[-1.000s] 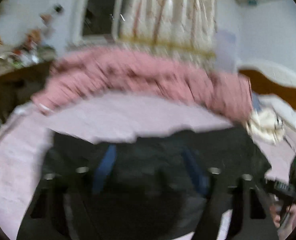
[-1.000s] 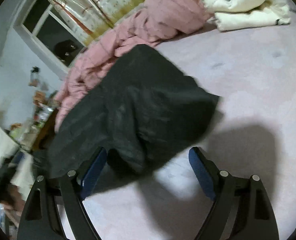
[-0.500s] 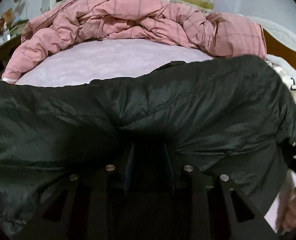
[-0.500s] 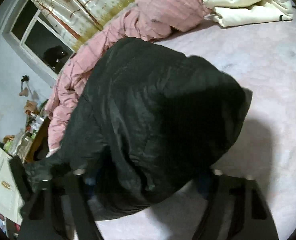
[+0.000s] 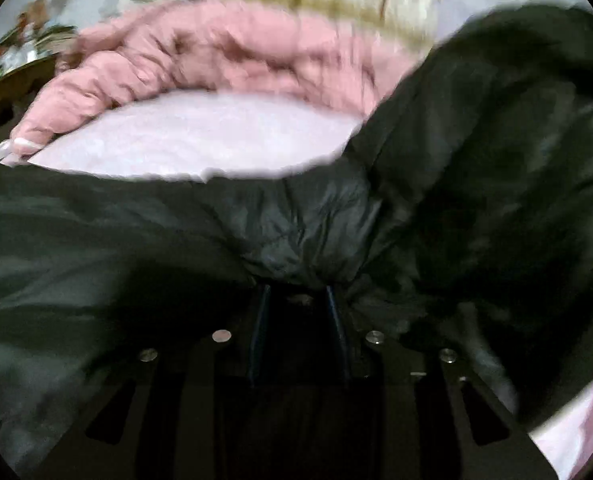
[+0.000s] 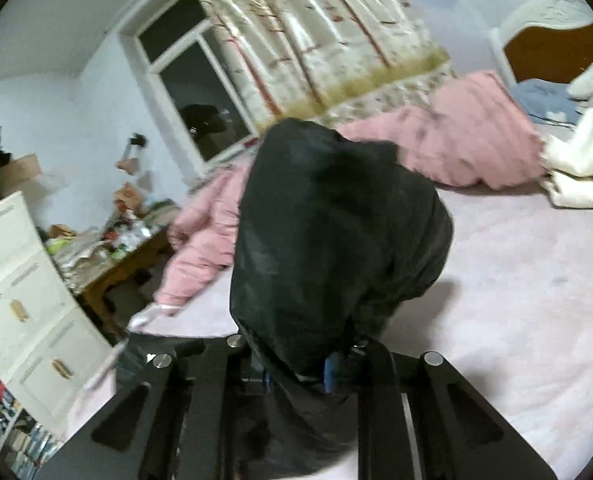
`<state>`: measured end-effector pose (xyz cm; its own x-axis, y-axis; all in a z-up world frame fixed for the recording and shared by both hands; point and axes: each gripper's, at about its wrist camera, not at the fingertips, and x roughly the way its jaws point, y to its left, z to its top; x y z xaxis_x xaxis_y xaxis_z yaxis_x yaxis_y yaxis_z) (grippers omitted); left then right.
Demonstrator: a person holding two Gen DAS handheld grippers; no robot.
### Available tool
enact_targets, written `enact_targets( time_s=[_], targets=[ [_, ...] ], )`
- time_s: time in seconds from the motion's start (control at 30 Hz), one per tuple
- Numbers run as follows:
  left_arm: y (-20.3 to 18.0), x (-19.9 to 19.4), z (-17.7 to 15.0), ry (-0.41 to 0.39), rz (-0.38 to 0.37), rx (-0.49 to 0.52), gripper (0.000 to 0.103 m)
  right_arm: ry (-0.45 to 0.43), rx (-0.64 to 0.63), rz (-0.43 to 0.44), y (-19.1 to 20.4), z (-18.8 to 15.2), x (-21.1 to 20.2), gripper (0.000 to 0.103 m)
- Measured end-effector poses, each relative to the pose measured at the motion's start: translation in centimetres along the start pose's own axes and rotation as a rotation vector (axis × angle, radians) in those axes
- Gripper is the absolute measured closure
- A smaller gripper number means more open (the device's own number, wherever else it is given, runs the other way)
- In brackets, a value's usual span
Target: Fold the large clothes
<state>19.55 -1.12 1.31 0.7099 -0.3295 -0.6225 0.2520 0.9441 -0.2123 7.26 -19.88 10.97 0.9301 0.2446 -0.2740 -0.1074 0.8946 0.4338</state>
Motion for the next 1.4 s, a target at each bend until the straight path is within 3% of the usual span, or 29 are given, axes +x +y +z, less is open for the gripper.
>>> enact_targets(
  time_s=[0.07,0.1,0.23,0.3,0.37,0.4,0.43,0.5,0.53,0.7,0.83,0.9,1.0,1.13,1.23,1.33,1.37,1.4],
  targets=[
    [0.3,-4.7,0.4,-0.126,0.085,0.054,0.074,-0.014,-0.039,0.028,2.4,0.0,-0.6,0.085],
    [0.6,-6.4,0.8,-0.143,0.138,0.080,0.071,-0.022,-0.079,0.040,3.9,-0.3,-0.9,0.085],
    [5.0,-12.2,1.8,-0.154,0.223,-0.004,0.068,0.003,-0.306,0.059,9.9,-3.0,0.3,0.085],
    [8.3,-14.2,1.4,-0.192,0.299,-0.050,0.066,0.015,-0.361,0.070,12.5,-4.9,0.3,0.085],
    [11.4,-14.4,0.8,-0.168,0.363,-0.097,0.066,0.024,-0.392,0.082,14.5,-6.3,0.6,0.085],
    [13.0,-14.1,0.4,-0.150,0.365,-0.135,0.066,0.023,-0.410,0.087,15.5,-7.0,0.5,0.085],
    [15.0,-13.7,0.1,-0.134,0.309,-0.199,0.066,0.022,-0.422,0.090,16.2,-7.7,0.7,0.085],
    [17.9,-12.7,-0.6,-0.096,0.119,-0.311,0.066,0.045,-0.460,0.101,18.2,-9.4,1.5,0.085],
    [18.8,-12.3,-0.8,-0.083,0.077,-0.341,0.066,0.062,-0.467,0.107,19.0,-10.1,2.6,0.085],
    [18.9,-15.4,-1.0,-0.200,0.062,-0.317,0.066,0.201,-0.435,0.154,21.1,-14.0,8.5,0.085],
    [18.3,-15.4,-1.1,-0.189,0.126,-0.271,0.066,0.177,-0.466,0.164,21.3,-16.3,8.4,0.085],
    [18.6,-15.3,-1.1,-0.187,0.100,-0.293,0.066,0.173,-0.482,0.161,21.0,-17.0,8.0,0.085],
    [19.1,-16.4,-0.8,-0.251,0.055,-0.311,0.065,0.179,-0.468,0.175,20.4,-16.4,8.4,0.085],
    [17.7,-19.8,-0.8,-0.353,0.072,-0.226,0.047,0.200,-0.464,0.218,20.1,-16.2,8.6,0.084],
    [15.7,-20.5,-0.5,-0.332,0.052,-0.126,0.046,0.233,-0.510,0.230,20.6,-16.5,8.8,0.083],
    [14.5,-19.3,0.0,-0.255,0.047,-0.106,0.045,0.248,-0.549,0.214,21.0,-17.1,8.2,0.083],
    [14.3,-18.3,0.1,-0.210,0.068,-0.111,0.045,0.251,-0.560,0.210,21.0,-17.2,7.9,0.083],
    [14.0,-17.2,0.2,-0.160,0.140,-0.111,0.044,0.253,-0.566,0.209,21.1,-17.3,7.8,0.083]
  ],
)
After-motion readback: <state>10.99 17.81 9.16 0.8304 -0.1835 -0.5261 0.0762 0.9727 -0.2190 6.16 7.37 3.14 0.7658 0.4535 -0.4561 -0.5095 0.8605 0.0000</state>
